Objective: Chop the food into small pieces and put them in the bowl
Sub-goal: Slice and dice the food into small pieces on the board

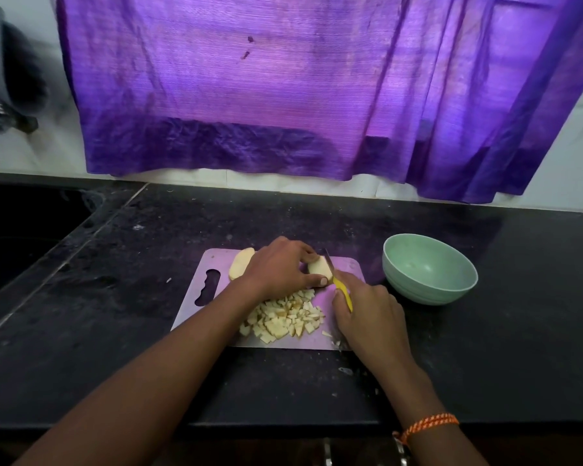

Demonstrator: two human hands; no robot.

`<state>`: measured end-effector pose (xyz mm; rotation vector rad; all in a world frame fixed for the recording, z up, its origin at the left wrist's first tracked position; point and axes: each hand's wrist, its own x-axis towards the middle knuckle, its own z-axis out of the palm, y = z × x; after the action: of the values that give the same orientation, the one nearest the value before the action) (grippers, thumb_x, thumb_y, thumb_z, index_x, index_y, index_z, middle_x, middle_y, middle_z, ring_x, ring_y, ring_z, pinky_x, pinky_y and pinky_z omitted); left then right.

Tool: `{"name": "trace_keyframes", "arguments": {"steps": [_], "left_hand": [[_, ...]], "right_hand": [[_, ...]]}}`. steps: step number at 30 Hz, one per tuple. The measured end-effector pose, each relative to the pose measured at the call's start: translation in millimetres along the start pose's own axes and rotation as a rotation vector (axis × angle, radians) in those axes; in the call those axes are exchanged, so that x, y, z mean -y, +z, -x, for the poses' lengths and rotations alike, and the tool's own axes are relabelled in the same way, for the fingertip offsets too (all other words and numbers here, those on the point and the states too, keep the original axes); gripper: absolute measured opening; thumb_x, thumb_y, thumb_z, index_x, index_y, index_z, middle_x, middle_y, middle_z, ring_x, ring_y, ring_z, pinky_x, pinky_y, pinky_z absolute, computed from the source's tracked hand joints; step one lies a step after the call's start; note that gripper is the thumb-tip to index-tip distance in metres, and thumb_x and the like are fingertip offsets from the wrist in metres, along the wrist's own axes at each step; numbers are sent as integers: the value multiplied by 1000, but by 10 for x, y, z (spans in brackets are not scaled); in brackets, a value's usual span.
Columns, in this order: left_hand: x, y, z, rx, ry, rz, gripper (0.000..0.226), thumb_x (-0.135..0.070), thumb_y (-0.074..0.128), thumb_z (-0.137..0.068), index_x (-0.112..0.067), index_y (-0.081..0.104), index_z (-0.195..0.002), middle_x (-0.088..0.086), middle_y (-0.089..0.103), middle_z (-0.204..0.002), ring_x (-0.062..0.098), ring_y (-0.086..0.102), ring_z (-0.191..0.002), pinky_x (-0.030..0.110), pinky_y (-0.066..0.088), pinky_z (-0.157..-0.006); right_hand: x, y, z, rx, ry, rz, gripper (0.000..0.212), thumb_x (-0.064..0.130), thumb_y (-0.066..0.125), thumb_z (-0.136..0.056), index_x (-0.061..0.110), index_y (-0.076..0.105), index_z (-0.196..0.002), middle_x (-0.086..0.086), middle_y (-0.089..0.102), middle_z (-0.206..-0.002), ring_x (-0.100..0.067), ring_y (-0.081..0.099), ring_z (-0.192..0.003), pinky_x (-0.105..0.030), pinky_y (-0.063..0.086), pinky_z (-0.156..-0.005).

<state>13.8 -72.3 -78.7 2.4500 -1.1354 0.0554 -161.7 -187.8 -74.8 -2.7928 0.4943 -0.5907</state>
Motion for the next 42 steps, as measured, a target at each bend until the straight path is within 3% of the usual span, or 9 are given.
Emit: {"name": "trace_keyframes", "arguments": {"steps": [12, 19, 34, 42], "left_hand": [[-15, -8, 15, -20, -9, 52, 66, -63, 82, -83, -25, 74, -135, -13, 70, -139, 12, 66, -121, 42, 59, -95], [-29, -23, 14, -32, -15, 35, 62, -64, 82, -83, -27, 75, -133, -15, 72, -135, 11, 68, -117, 42, 61, -93], [-31, -38, 25, -20, -30, 69, 65, -64, 83, -82, -27, 74, -134, -15, 70, -139, 12, 66, -123, 45, 59, -97], [-26, -30, 13, -30, -53, 73, 67, -67, 85, -78, -29, 75, -132, -16, 72, -133, 11, 70, -116, 42, 62, -92]], "right_hand": [[26, -12, 16, 16, -8, 34, 44, 40, 42, -106, 38, 47, -149, -8, 69, -106, -29, 64, -94, -34, 34, -67], [54, 1, -9, 43, -13, 55, 40, 38, 43, -105, 35, 50, -144, -8, 67, -110, -29, 64, -99, -36, 38, -72], [-151, -98, 366, 28, 21, -21, 44, 47, 43, -103, 42, 42, -146, -3, 66, -95, -29, 62, -89, -38, 39, -67], [4, -43, 123, -49, 26, -37, 48, 39, 45, -104, 35, 43, -151, -8, 67, -96, -28, 54, -81, -36, 33, -67]]}}
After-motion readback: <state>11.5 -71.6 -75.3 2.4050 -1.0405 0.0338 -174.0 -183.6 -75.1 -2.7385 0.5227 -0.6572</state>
